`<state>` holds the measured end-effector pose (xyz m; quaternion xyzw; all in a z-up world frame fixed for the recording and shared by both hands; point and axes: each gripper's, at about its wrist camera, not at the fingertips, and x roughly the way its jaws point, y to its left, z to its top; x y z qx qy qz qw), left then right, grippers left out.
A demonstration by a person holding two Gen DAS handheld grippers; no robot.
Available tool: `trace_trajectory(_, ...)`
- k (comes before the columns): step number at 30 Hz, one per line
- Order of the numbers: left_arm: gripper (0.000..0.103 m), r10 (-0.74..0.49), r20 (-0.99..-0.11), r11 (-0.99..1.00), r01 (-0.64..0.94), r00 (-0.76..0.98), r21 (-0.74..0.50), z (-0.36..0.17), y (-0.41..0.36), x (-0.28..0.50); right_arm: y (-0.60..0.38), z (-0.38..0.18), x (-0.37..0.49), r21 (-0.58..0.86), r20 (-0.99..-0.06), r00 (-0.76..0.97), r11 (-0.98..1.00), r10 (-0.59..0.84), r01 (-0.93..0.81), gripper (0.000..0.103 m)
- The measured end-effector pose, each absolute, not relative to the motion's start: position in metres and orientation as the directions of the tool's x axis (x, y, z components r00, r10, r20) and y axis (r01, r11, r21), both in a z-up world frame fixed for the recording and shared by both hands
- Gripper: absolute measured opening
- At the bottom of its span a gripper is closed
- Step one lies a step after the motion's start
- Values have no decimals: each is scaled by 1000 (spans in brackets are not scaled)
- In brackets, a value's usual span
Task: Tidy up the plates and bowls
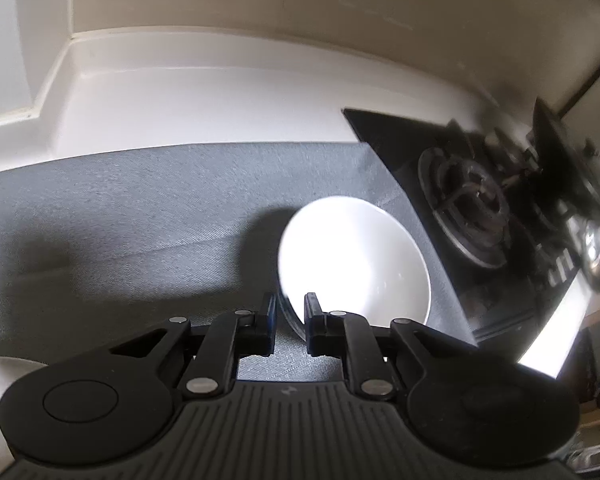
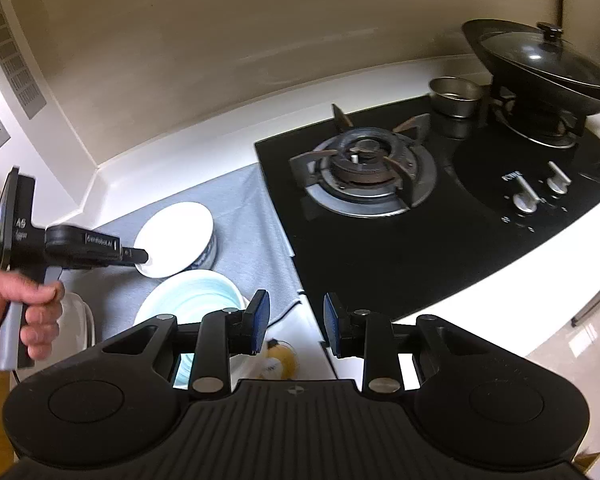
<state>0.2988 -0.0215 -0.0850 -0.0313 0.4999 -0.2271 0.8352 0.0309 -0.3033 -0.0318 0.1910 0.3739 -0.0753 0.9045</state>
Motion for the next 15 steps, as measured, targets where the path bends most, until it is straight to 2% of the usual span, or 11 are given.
trace_trajectory(7,20,-430,-779,895,333,457,-298,-76,-5,299,-288,-27,64,315,-679,730,927,69,205,32)
trace_trajectory(15,20,-451,-768,879,373,454,-296,-84,-14,301,-269,-31,149,353,-672,723,927,160,124,32)
